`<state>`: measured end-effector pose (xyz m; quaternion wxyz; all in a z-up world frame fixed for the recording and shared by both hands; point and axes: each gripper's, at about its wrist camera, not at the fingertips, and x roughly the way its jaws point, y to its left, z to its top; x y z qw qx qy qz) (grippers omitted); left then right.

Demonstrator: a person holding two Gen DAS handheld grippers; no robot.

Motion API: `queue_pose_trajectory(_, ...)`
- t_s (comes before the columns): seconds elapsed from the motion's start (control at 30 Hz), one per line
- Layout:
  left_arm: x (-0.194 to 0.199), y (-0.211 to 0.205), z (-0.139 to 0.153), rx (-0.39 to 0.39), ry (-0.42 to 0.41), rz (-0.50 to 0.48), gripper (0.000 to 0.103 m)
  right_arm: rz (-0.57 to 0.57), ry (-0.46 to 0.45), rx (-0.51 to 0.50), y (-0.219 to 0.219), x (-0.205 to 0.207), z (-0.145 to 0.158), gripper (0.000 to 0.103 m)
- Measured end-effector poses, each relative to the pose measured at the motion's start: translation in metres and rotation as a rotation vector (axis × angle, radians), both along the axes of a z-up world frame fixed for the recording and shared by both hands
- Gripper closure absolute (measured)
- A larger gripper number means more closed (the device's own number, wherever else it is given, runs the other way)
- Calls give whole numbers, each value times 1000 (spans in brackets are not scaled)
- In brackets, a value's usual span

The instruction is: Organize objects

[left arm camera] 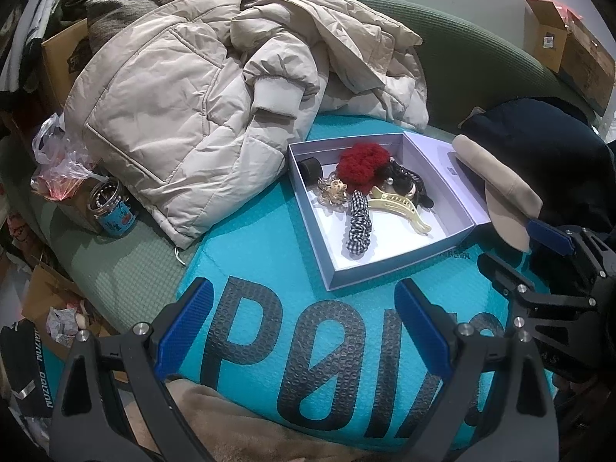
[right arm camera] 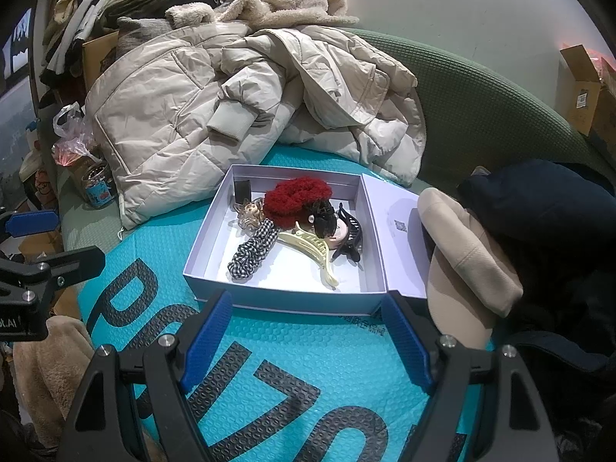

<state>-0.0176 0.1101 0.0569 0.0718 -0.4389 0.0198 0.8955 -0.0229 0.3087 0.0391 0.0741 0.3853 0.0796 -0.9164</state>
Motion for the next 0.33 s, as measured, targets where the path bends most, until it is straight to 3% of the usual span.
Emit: queue_pose_trajectory(0.33,4,8,-9,-29,-17,-23,8,-3,-3,3,3,0,0,23)
